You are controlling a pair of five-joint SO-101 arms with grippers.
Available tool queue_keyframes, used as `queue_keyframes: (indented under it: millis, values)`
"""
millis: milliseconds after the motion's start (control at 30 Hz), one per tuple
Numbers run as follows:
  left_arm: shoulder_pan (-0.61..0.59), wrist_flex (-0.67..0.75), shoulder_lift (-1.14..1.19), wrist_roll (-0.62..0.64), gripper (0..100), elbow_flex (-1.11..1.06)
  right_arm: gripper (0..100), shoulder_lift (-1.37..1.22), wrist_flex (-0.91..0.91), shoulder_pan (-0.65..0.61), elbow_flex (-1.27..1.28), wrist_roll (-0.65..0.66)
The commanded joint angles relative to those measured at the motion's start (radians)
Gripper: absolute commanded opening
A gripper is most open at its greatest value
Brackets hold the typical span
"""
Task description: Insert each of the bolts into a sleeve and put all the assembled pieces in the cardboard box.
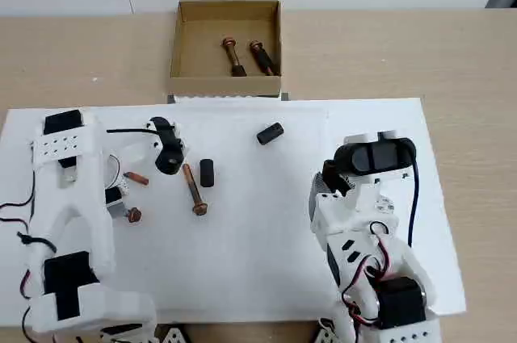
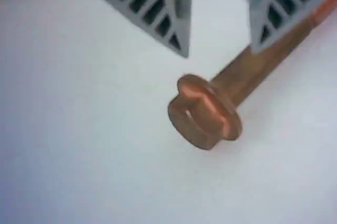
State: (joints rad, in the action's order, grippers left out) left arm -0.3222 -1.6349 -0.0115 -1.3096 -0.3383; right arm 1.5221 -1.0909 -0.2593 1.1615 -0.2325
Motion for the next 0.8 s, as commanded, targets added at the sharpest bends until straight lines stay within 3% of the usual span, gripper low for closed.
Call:
queue_keyframes:
  millis: [0,200,433,600,767]
  values:
    - [0.002,0.023,-0.008,-0.041,8,0.005,0.4,-0.004,0.022,-0.001,-0.006,0.011]
    - [0.015,0.075,-0.008,0.017,8,0.004,0.4,-0.004,0.027,-0.001,0.011,0.011]
    - [0.017,0.103,-0.008,0.072,16,0.005,0.4,-0.001,0.041,-0.035,0.020,0.011]
    - [0.009,0.103,-0.008,0.061,16,0.005,0.4,-0.001,0.041,-0.039,0.023,0.011]
    - [-0.023,0.064,-0.005,-0.038,16,0.001,0.4,-0.001,0.051,-0.039,0.023,0.011]
